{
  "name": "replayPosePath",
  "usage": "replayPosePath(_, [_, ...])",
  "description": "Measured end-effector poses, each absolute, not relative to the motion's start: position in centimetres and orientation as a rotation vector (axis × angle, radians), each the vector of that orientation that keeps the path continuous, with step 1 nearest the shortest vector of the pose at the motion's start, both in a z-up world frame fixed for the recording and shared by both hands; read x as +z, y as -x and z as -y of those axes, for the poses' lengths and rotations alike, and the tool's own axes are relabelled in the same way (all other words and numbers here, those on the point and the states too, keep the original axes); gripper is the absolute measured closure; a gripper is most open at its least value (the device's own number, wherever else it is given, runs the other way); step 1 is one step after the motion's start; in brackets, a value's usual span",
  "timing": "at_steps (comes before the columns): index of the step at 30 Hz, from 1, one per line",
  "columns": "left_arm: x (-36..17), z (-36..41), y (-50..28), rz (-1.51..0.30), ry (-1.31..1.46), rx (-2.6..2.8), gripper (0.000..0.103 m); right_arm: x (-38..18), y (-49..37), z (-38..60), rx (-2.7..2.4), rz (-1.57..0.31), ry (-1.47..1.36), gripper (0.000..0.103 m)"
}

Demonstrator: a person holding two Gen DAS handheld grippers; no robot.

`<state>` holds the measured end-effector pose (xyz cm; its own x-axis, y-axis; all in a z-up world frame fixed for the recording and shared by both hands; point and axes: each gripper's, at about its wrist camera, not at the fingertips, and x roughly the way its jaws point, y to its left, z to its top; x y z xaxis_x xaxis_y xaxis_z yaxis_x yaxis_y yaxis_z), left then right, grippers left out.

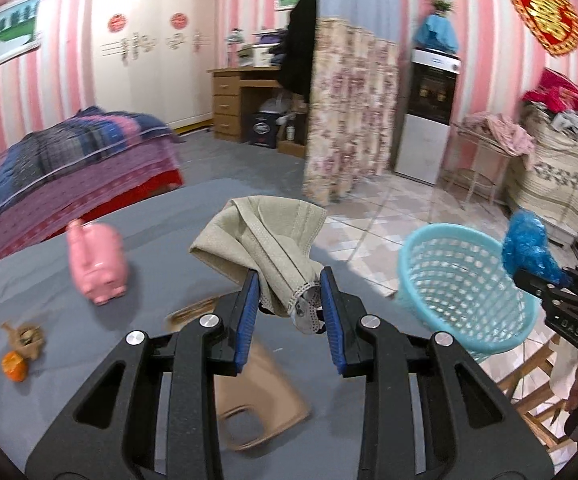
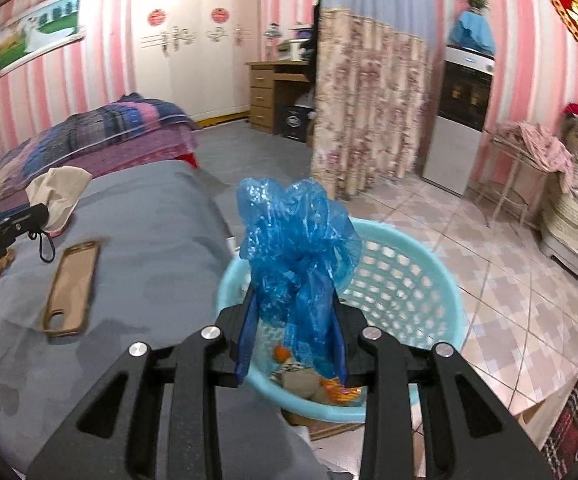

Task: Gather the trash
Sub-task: 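Carry the mask to the blue basket and release it while the right tool drops the bag in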

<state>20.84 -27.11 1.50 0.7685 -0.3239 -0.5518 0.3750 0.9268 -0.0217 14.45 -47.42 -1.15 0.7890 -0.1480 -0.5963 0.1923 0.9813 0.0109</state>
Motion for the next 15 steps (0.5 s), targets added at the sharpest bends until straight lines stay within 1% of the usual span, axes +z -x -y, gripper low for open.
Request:
replayPosePath(8, [1.1,33.6,-21.3,-0.574,-0.112,-0.487,0.073,-2.6,-14.7,51.6,-0.253,-0.678,-0.143,0.071])
replayPosePath(15, [-0.7,38.6,-21.4,-0.594,-0.164,-0.560,0.073,-3.5,-15.3,53.9,-0.298,-0.701,-0.195,0.071])
